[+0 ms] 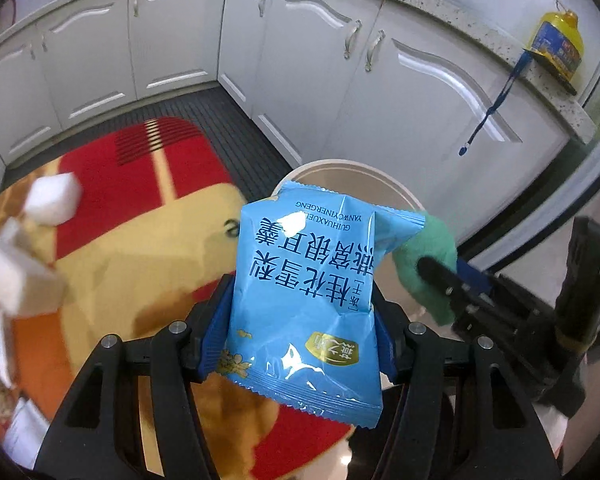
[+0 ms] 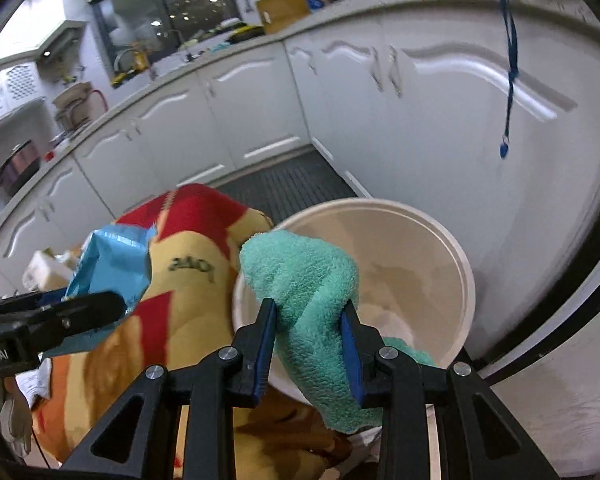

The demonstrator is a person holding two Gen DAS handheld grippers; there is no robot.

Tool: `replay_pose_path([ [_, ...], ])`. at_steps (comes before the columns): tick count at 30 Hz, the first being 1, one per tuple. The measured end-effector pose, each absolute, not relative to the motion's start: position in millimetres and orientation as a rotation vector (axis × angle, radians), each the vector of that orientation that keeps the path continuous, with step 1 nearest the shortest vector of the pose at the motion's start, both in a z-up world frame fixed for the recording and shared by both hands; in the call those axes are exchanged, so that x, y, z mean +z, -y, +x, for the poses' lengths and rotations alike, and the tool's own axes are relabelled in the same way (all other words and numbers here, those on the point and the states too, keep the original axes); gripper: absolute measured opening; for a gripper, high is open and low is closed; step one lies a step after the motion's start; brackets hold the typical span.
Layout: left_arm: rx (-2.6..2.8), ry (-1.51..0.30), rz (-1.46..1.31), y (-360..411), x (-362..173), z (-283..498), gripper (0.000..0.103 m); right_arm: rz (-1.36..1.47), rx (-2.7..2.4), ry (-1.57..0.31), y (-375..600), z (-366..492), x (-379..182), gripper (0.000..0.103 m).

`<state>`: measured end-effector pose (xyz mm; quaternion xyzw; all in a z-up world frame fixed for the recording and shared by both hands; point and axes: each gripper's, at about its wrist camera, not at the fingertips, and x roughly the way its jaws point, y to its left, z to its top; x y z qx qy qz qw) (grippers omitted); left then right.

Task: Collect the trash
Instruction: 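Carry blue bag and green cloth to the beige bucket and release both, then move both tools back over the table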

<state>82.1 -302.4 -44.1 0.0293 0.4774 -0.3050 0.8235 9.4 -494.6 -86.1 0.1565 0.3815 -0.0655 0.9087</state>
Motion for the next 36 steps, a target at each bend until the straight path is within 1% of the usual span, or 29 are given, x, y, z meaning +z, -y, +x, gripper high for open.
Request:
replay_pose_path([
  [5, -0.688, -1.063, 0.006, 320, -60, 101, 0.063, 0.351, -0.177, -0.812, 508, 23, -104, 0.030],
  [7, -0.699, -1.083, -0.010, 325, -65, 105, 0.064, 0.361, -0.193, -0.820, 514, 25, -111, 0.036],
  [8, -0.703, -1.092, -0.016, 326, -67, 106, 0.065, 0.364, -0.201, -0.821, 515, 24, -114, 0.046],
  [9, -0.709, -1.097, -0.025, 327, -68, 106, 0.067, 0.368, -0.212, -0.816, 516, 24, -114, 0.049],
  [18, -0.680, -1.067, -0.030, 312, -60, 99, 0.068, 0.385, -0.200, -0.816, 514, 12, -116, 0.049],
  [28, -0.610, -0.950, 0.002, 279, -34, 75, 0.068, 0.379, -0.172, -0.798, 495, 4, -104, 0.052],
  [32, -0.563, -0.889, 0.044, 266, -25, 63, 0.068, 0.348, -0.148, -0.784, 477, 0, -96, 0.060],
  [36, -0.513, -0.836, 0.080, 247, -20, 53, 0.068, 0.322, -0.126, -0.765, 461, -4, -85, 0.060],
])
